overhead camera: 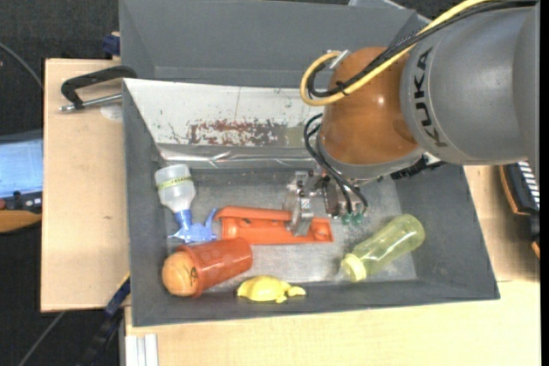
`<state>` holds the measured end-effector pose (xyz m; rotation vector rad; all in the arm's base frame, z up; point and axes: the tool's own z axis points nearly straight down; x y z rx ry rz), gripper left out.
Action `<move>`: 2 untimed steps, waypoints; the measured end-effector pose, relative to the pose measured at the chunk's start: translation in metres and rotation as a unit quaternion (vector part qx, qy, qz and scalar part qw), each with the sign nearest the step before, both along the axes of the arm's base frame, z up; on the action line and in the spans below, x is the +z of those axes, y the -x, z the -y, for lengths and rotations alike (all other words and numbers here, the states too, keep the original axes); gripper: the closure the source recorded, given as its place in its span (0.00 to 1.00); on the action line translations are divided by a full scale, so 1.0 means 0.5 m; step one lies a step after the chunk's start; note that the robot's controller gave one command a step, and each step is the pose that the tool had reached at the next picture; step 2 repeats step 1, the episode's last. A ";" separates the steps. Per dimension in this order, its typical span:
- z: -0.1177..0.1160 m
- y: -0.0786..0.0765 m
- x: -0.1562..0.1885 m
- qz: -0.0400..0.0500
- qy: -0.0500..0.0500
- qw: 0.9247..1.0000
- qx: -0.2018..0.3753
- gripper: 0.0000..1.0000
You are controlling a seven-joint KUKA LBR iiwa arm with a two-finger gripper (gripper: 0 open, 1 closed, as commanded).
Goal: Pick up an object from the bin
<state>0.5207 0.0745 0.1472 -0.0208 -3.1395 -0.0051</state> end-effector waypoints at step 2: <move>-0.029 -0.024 0.128 0.006 -0.001 1.000 0.001 1.00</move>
Offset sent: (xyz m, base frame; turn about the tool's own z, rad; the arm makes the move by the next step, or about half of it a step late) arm 0.0107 -0.0013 0.0990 0.0455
